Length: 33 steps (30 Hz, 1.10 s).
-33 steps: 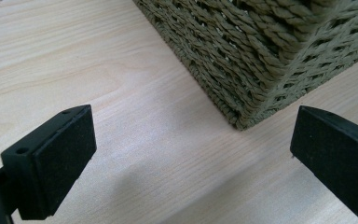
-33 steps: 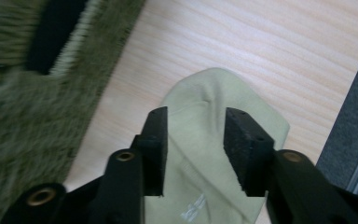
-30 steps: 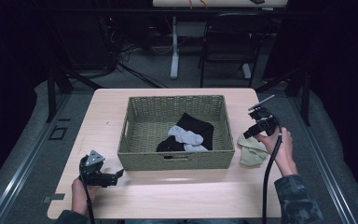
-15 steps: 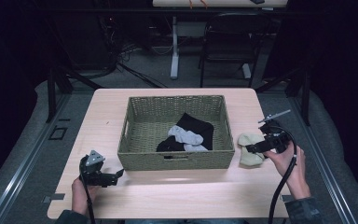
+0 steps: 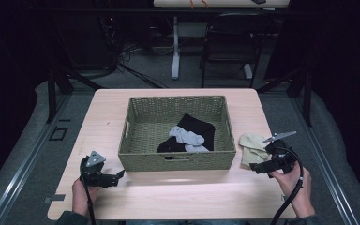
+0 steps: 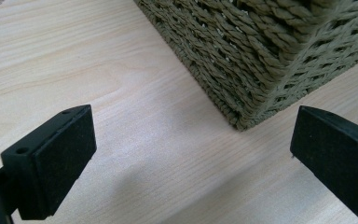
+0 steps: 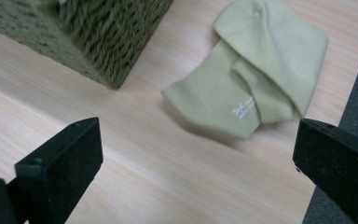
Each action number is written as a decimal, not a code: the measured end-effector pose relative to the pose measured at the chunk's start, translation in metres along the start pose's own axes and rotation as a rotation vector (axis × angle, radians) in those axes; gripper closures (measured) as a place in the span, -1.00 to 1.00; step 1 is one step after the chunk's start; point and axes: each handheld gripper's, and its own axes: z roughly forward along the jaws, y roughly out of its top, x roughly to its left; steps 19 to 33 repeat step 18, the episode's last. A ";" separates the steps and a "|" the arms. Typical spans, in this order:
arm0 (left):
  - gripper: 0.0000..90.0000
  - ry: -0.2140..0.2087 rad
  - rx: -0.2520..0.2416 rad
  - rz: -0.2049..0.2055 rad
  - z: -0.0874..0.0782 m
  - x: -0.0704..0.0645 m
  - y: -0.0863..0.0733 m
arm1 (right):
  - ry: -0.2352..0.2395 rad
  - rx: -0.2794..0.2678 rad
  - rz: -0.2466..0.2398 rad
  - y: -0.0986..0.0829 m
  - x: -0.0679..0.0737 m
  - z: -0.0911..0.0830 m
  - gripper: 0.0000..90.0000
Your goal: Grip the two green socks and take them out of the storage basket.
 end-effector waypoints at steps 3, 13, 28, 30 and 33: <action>-0.99 0.000 0.001 0.001 0.000 0.000 0.000 | -0.005 0.000 0.005 -0.011 -0.001 0.004 -1.00; -0.99 -0.004 -0.002 0.006 0.001 0.000 0.001 | -0.001 0.059 0.023 -0.038 0.000 0.021 -1.00; -0.99 -0.003 -0.003 0.005 0.001 0.000 0.001 | -0.001 0.075 0.025 -0.041 -0.002 0.024 -1.00; -0.99 -0.003 -0.003 0.005 0.001 0.000 0.001 | -0.001 0.075 0.025 -0.041 -0.002 0.024 -1.00; -0.99 -0.003 -0.003 0.005 0.001 0.000 0.001 | -0.001 0.075 0.025 -0.041 -0.002 0.024 -1.00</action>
